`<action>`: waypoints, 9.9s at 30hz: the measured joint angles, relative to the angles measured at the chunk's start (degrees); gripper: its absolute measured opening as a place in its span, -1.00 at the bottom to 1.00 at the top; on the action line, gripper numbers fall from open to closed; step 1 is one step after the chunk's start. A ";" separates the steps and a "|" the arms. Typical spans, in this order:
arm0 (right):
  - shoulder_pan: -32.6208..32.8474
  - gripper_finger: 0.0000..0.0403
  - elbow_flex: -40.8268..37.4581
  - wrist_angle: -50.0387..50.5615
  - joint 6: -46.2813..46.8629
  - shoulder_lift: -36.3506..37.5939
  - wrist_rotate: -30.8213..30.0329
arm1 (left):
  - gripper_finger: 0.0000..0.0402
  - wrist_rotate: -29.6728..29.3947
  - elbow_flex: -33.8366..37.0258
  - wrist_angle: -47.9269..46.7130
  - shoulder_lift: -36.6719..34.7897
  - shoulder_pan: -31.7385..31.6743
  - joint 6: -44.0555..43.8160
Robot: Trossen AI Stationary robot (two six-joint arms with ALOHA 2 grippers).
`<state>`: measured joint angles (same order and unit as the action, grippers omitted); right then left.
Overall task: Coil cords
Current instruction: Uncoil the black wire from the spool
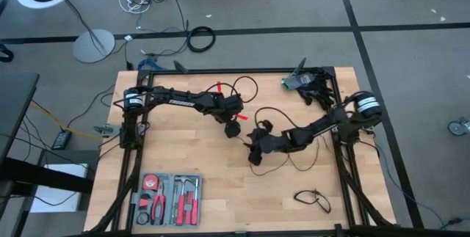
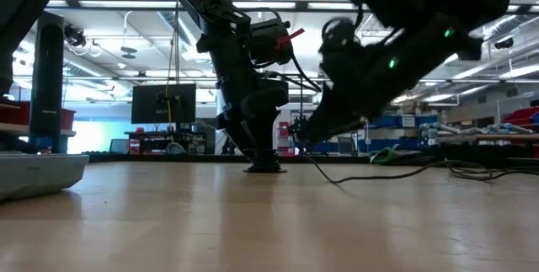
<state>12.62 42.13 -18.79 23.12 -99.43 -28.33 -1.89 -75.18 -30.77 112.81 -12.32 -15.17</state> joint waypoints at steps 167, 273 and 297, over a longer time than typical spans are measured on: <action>-6.61 -0.98 5.82 12.66 -8.53 -5.61 17.43 | 0.54 -0.10 -5.01 -15.81 -0.04 -4.68 -1.27; -2.82 -0.23 2.38 -0.88 -16.32 0.76 8.16 | 0.54 -0.22 -5.01 -15.88 0.04 -4.96 -1.60; -1.01 -0.98 8.80 28.72 -7.86 -1.26 21.76 | 0.54 -0.16 -5.00 -16.24 -0.02 -4.94 -0.48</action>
<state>11.61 50.93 9.93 15.26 -100.69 -6.57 -2.05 -80.18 -47.02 112.79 -17.26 -15.66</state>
